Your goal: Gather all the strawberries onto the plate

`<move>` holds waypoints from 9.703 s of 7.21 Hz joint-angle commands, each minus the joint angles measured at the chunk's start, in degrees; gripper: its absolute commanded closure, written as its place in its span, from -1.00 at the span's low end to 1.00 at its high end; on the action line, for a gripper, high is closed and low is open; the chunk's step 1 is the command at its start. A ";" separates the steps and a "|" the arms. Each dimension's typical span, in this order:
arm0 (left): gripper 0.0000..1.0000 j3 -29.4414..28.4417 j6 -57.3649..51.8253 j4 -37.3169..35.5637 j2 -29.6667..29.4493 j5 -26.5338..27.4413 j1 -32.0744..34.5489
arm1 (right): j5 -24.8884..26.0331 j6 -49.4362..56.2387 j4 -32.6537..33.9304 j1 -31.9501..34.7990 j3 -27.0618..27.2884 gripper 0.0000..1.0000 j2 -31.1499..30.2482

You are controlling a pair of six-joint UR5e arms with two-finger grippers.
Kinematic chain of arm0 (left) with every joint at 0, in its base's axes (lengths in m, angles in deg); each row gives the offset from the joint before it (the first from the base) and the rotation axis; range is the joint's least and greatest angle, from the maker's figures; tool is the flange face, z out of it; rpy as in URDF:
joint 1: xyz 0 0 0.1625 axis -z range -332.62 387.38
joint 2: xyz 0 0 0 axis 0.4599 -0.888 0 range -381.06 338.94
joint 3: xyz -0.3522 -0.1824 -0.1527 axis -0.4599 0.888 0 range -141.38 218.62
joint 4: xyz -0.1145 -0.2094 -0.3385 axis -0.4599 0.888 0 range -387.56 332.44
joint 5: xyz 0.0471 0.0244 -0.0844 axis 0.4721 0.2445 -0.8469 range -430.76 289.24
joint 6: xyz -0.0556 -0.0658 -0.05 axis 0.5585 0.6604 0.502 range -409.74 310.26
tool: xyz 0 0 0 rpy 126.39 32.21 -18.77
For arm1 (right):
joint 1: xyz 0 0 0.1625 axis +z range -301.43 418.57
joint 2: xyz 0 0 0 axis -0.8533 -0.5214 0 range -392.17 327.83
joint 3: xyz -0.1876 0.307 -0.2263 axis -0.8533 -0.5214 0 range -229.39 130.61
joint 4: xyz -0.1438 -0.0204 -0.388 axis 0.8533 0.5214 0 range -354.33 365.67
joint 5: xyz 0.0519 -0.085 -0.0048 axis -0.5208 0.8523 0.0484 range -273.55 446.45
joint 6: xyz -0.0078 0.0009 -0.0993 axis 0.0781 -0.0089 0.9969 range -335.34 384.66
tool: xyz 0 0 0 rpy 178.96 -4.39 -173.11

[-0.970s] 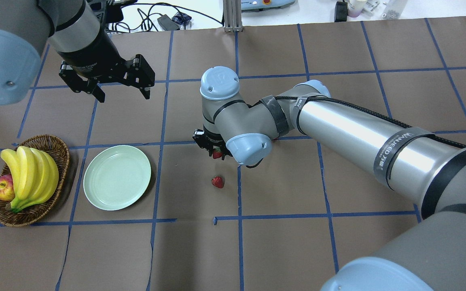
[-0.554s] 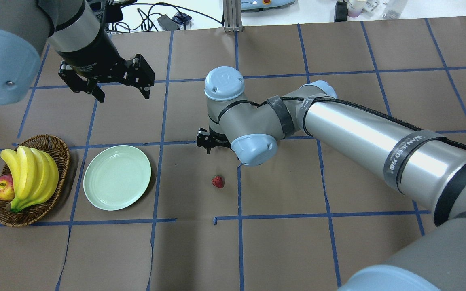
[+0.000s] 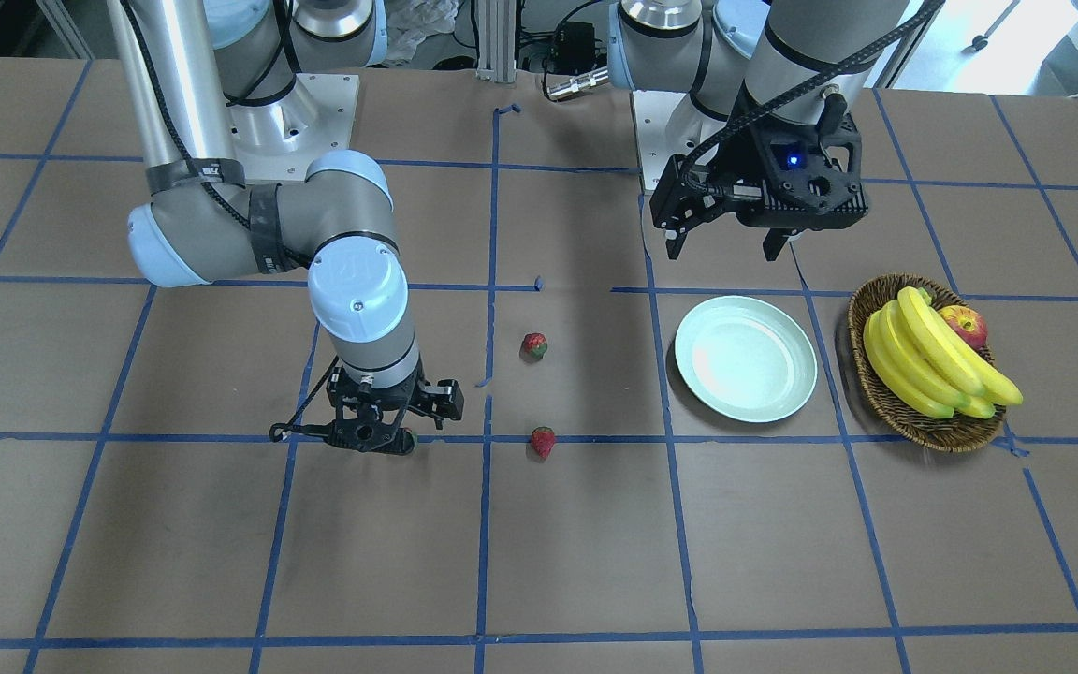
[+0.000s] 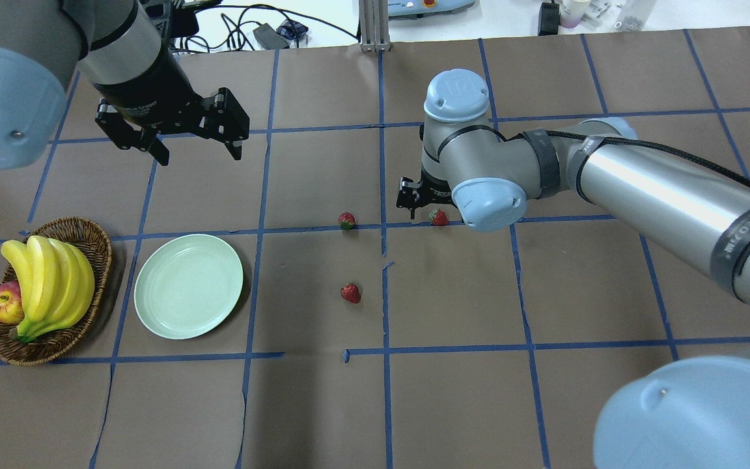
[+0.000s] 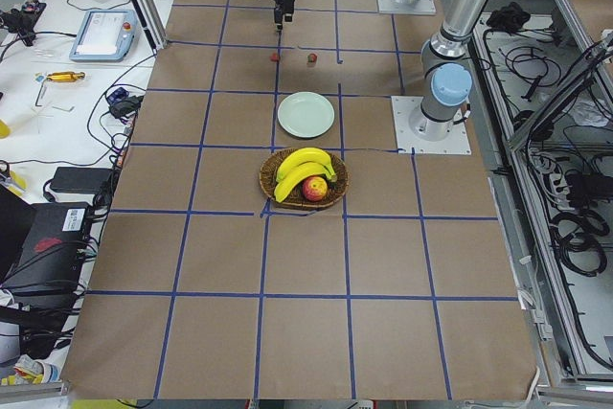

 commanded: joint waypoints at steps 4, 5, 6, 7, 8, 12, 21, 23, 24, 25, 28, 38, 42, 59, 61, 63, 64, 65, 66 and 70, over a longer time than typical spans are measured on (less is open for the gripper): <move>-1.00 0.00 0.00 0.00 -0.11 -0.10 0.00 | -0.84 -2.14 3.84 -1.03 0.00 -0.67 3.65; -1.00 0.09 0.00 0.00 -0.11 -0.10 0.09 | -0.92 -2.67 3.75 -1.03 0.27 0.06 3.48; -1.00 0.09 0.00 0.00 -0.19 -0.02 0.35 | -0.84 -2.15 3.49 -1.03 0.01 0.96 3.30; -1.00 0.09 0.00 0.00 -0.19 0.16 0.52 | -0.84 -2.84 3.49 -1.03 -0.08 1.00 3.04; -1.00 0.09 0.00 0.00 -0.19 0.07 0.53 | -0.84 -3.28 3.57 -1.03 -0.25 1.00 2.95; -1.00 0.00 0.00 0.00 -0.11 0.16 0.53 | -8.39 -20.36 2.69 6.56 -0.78 1.00 -3.90; -1.00 0.00 0.00 0.00 -0.02 0.16 0.53 | 0.92 -24.61 4.83 20.26 -1.93 -1.00 -1.77; -1.00 0.00 0.00 0.00 0.16 0.25 0.53 | 2.94 -7.17 -10.42 7.84 -1.84 -1.00 -9.31; -1.00 0.00 0.00 0.00 0.07 0.25 0.53 | 2.86 4.24 -16.84 -0.77 -2.01 -1.00 -13.44; -1.00 0.00 0.00 0.00 0.07 0.25 0.53 | 3.20 13.06 -21.26 -6.25 -1.84 -1.00 -16.88; -1.00 0.09 0.00 0.00 -0.02 0.34 0.53 | 2.94 20.36 -27.85 -11.04 -6.20 -1.00 -22.78; -0.79 22.36 1.41 -20.27 -8.36 0.16 6.41 | 2.14 15.95 -36.77 -10.70 -16.17 -1.00 -22.10; -0.80 27.68 9.20 -33.04 -15.73 -0.19 9.56 | 2.15 16.13 -36.59 -10.43 -16.34 -1.00 -22.10; -0.85 23.77 -5.33 -29.44 -13.28 2.20 -4.17 | 1.62 15.61 -36.68 -10.26 -16.34 -1.00 -22.10; -0.83 17.69 6.55 -30.58 -16.52 -2.91 3.66 | 1.62 15.61 -36.68 -10.26 -16.34 -1.00 -22.10; -0.79 11.90 13.24 -33.92 -23.45 -4.76 6.66 | 1.62 15.61 -36.68 -10.08 -16.34 -1.00 -22.10; -0.74 9.69 16.66 -34.19 -26.53 -4.24 8.59 | 1.54 15.61 -36.68 -10.17 -16.34 -1.00 -22.10; -0.72 8.88 19.05 -36.28 -28.91 -3.71 10.00 | 1.62 15.61 -36.68 -10.17 -16.34 -1.00 -22.10; -0.67 8.79 20.29 -37.87 -30.76 -3.62 10.71 | 1.62 15.61 -36.68 -10.17 -16.34 -1.00 -22.10; 1.00 7.39 17.60 -37.98 -31.40 -3.44 11.07 | 1.62 15.61 -36.68 -10.17 -16.34 -1.00 -22.10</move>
